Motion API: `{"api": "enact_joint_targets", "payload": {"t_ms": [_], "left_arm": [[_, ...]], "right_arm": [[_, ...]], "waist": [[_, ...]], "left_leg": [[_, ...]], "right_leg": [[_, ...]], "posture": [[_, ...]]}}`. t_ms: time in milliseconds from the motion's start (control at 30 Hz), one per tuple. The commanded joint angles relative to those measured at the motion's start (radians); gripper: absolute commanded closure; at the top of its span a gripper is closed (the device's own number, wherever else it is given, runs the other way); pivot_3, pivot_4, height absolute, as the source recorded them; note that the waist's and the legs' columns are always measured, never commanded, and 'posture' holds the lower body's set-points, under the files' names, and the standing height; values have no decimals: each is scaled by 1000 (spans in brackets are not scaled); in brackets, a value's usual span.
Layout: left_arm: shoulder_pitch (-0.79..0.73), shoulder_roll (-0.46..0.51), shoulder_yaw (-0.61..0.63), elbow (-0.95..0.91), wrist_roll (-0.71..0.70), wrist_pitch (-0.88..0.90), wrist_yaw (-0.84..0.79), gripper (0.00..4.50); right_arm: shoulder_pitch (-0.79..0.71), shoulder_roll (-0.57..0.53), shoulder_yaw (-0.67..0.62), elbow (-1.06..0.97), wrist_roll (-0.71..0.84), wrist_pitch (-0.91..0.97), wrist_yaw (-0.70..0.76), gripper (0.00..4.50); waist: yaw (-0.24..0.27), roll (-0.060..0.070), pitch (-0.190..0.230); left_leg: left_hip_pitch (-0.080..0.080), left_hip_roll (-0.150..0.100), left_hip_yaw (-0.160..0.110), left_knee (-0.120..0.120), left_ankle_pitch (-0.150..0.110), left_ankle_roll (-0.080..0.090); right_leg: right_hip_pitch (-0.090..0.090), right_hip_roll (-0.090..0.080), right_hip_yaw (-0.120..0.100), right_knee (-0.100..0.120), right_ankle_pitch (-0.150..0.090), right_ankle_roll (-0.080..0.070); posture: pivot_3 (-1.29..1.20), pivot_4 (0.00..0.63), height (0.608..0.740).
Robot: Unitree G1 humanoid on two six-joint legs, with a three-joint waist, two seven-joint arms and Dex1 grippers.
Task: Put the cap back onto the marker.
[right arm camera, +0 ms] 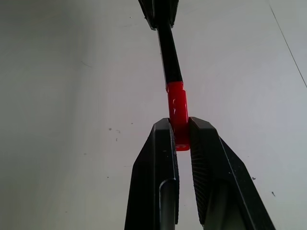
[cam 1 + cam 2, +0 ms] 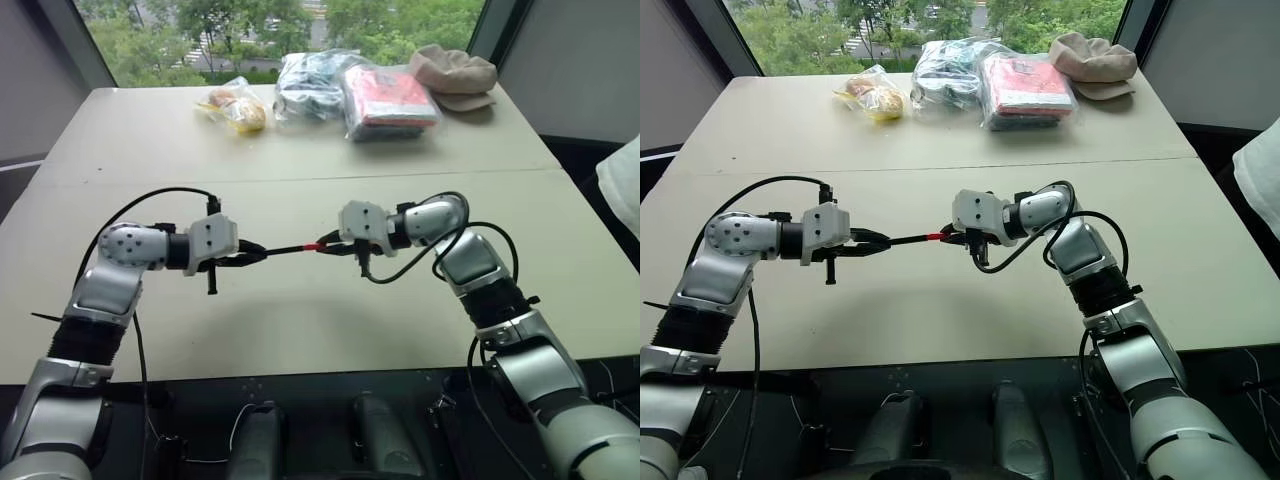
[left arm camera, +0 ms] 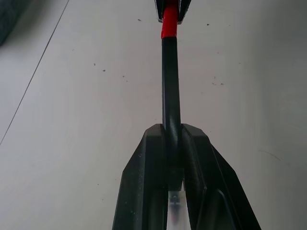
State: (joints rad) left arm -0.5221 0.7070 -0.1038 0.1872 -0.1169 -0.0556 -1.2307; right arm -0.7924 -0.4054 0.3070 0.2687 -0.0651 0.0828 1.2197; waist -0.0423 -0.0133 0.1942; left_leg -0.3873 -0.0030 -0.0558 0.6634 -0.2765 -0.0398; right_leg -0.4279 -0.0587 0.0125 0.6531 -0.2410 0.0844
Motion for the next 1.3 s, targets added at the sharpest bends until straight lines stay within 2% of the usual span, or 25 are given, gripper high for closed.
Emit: {"api": "enact_joint_targets", "payload": {"t_ms": [33, 633, 1167, 1300], "left_arm": [[-55, -40, -17, -62, -28, -16, 5, 4500], [-88, -57, -11, -42, 2, -36, -7, 4500], [37, -44, 48, -118, -10, 5, 52, 4500], [74, -35, 57, -155, -15, 23, 66, 4500]], "right_arm": [[-16, 84, 68, -128, 59, -30, 33, 4486], [-52, 83, 85, -101, 4, -75, 66, 4486], [-67, 52, 18, -33, 0, -58, 29, 4486], [-74, 40, 10, -15, 3, -55, 29, 2611]], "waist": [[0, 0, 0], [0, 0, 0], [-1, 0, 0], [-1, 0, 0]], "left_leg": [[0, 0, 0, 0, 0, 0], [0, 0, 0, 0, 0, 0], [0, 0, 0, 0, 0, 0], [0, 0, -1, 0, 0, 0]], "right_leg": [[0, 0, 0, 0, 0, 0], [0, 0, 0, 0, 0, 0], [0, 0, 0, 0, 0, 0], [0, 0, 0, 0, 0, 0]], "posture": [[0, 150, 740], [0, 150, 740], [0, 150, 740], [0, 150, 740]]}}
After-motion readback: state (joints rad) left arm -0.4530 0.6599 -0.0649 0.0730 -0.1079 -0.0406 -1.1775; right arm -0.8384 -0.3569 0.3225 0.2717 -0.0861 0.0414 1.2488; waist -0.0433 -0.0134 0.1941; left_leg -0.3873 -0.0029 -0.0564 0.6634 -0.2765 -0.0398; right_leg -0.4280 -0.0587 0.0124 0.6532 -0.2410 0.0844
